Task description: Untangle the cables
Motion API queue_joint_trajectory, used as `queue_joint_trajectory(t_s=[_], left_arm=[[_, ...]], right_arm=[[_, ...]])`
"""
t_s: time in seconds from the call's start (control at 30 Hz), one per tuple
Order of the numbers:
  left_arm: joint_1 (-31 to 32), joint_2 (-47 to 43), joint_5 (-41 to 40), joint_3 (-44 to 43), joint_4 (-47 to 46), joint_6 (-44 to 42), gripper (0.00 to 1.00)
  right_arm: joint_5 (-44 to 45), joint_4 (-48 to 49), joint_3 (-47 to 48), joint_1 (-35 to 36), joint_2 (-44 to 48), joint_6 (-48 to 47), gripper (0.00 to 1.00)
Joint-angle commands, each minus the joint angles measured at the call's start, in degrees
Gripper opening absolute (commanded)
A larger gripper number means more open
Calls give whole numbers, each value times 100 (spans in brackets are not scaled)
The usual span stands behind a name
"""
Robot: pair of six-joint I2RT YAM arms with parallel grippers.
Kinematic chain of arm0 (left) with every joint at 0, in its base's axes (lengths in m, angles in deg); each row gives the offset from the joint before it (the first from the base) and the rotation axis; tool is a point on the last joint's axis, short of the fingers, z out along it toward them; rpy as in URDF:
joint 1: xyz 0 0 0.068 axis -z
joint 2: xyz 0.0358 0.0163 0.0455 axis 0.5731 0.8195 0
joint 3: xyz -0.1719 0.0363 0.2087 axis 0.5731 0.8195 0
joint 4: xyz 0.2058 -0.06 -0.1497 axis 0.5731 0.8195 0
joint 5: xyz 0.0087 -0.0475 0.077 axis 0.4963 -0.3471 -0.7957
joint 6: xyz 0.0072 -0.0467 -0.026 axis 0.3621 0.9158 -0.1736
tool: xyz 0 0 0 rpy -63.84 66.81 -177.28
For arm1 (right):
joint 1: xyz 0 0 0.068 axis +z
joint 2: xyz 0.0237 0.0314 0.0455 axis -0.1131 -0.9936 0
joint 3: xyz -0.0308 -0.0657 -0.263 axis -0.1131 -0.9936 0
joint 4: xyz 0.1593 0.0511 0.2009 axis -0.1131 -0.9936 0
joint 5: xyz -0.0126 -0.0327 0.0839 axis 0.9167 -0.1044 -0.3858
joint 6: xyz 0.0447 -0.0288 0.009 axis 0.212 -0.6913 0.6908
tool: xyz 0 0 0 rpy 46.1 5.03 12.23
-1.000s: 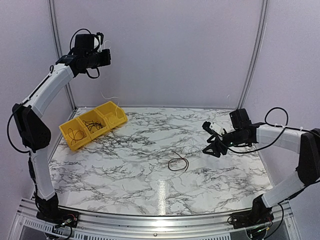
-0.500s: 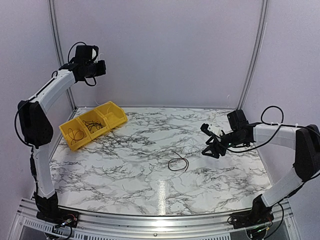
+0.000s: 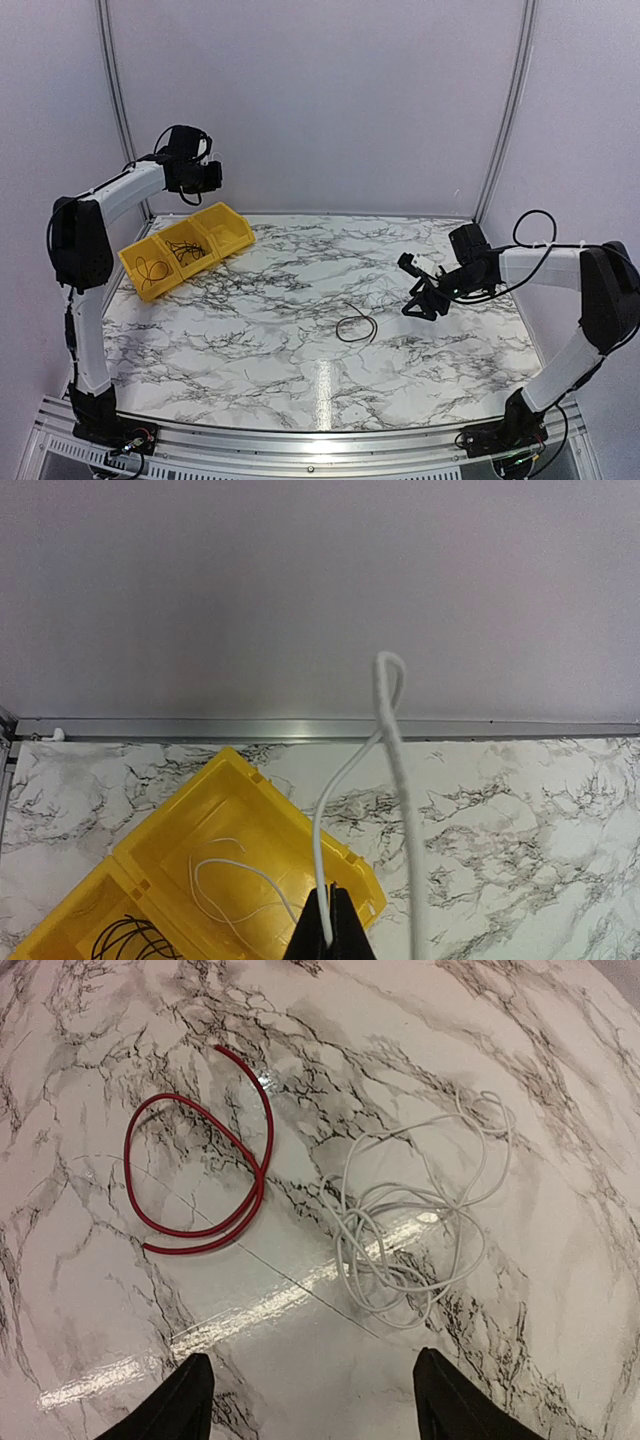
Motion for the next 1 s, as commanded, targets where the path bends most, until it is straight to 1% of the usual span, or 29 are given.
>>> queue_joint_trajectory(t_s=[0.0, 0.1, 0.2, 0.33, 0.5, 0.67, 0.7, 0.8, 0.9, 0.97], left_arm=[[28, 315, 317, 84, -122, 400, 0], [22, 444, -108, 178, -34, 729, 0], [23, 549, -329, 267, 46, 923, 0], [26, 716, -275, 391, 46, 1043, 0], [28, 988, -183, 336, 45, 928, 0], [11, 1128, -365, 252, 47, 930, 0], [4, 1136, -359, 223, 45, 926, 4], [-7, 1056, -372, 188, 46, 926, 24], [-7, 917, -464, 214, 49, 904, 37], [-7, 814, -496, 260, 45, 911, 42]], right_arm=[[-11, -96, 253, -17, -22, -61, 68], [23, -80, 228, -15, 13, -70, 68], [56, -74, 209, -18, -18, -78, 68], [35, -111, 233, -21, -86, -91, 68], [52, -113, 231, -15, -83, -96, 68], [68, -130, 228, -15, -82, -106, 68], [68, -131, 228, -15, -86, -110, 68], [85, -139, 232, -15, -92, -115, 68], [94, -150, 228, -15, -105, -140, 68], [94, -155, 233, -15, -138, -151, 68]])
